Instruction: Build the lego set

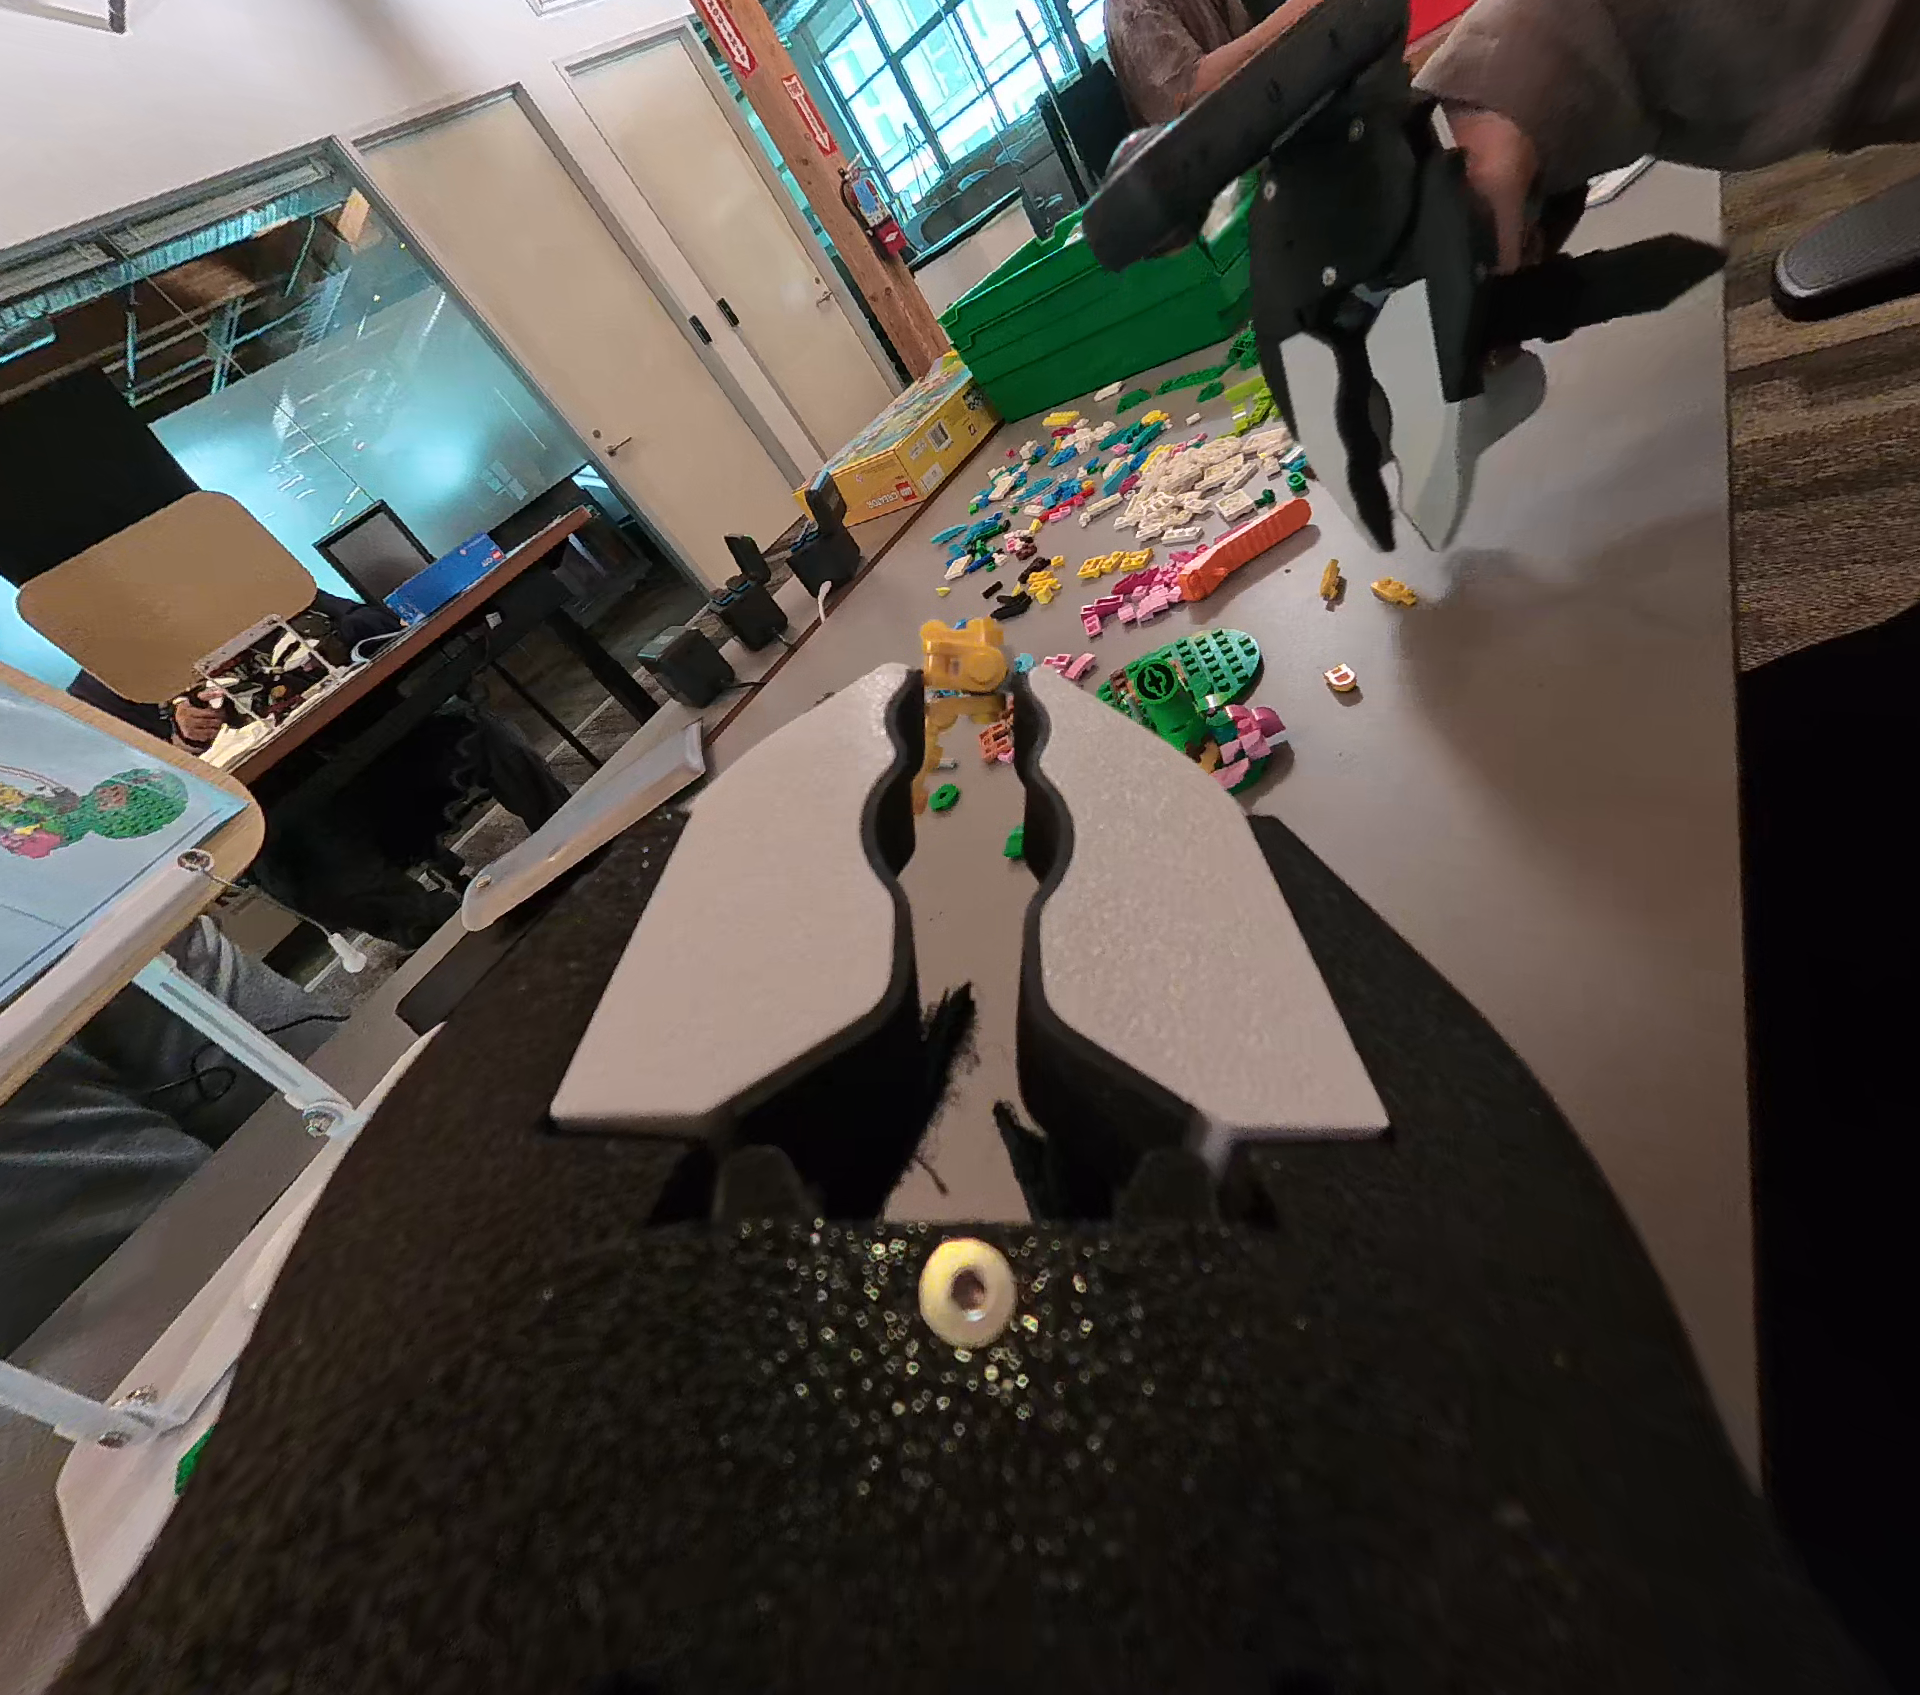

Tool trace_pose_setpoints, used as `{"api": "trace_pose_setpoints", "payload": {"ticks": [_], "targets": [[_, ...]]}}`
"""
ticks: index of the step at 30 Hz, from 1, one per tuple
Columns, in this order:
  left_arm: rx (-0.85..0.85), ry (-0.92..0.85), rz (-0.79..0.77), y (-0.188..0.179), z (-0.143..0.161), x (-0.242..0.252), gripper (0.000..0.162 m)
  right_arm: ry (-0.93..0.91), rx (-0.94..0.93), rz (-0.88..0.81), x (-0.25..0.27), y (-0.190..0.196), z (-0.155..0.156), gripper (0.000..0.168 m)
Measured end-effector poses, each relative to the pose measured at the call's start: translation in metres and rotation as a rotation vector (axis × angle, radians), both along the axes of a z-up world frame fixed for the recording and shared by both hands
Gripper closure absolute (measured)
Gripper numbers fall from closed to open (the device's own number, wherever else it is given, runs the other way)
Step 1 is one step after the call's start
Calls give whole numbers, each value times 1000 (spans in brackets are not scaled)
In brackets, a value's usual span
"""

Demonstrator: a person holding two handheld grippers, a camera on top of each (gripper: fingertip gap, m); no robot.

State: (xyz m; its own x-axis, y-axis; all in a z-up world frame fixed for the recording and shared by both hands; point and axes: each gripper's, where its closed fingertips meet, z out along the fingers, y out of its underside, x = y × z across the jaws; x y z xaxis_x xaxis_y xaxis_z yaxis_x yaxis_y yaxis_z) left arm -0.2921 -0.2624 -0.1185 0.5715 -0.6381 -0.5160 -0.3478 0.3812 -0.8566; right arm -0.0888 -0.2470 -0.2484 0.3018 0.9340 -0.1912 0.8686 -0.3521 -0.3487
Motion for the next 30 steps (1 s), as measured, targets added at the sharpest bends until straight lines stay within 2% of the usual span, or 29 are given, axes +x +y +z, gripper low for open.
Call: {"api": "trace_pose_setpoints", "payload": {"ticks": [2, 3, 5, 8, 14, 18, 27, 30], "targets": [[1, 2, 1, 0, 0, 0, 146, -17, 61, -30, 6, 12, 1, 151], [-1, 0, -4, 0, 0, 0, 146, -32, 108, 10, 9, 15, 0, 153], [-4, -4, -15, -2, 0, 2, 146, -43, 241, 189, 8, 18, 0, 157], [-14, 0, -36, -3, -2, 5, 146, 30, 410, 446, -9, 19, 4, 155], [-17, 4, -62, -7, -2, 8, 146, -109, 289, 614, 2, 13, -9, 145], [-23, 6, -61, -7, -3, 7, 146, -148, 287, 690, 1, 14, -13, 145], [-37, 8, -66, -6, -6, 8, 146, -164, 280, 719, 0, 14, -13, 147], [-45, 10, -72, -6, -8, 9, 146, -162, 281, 720, -1, 13, -14, 155]]}}
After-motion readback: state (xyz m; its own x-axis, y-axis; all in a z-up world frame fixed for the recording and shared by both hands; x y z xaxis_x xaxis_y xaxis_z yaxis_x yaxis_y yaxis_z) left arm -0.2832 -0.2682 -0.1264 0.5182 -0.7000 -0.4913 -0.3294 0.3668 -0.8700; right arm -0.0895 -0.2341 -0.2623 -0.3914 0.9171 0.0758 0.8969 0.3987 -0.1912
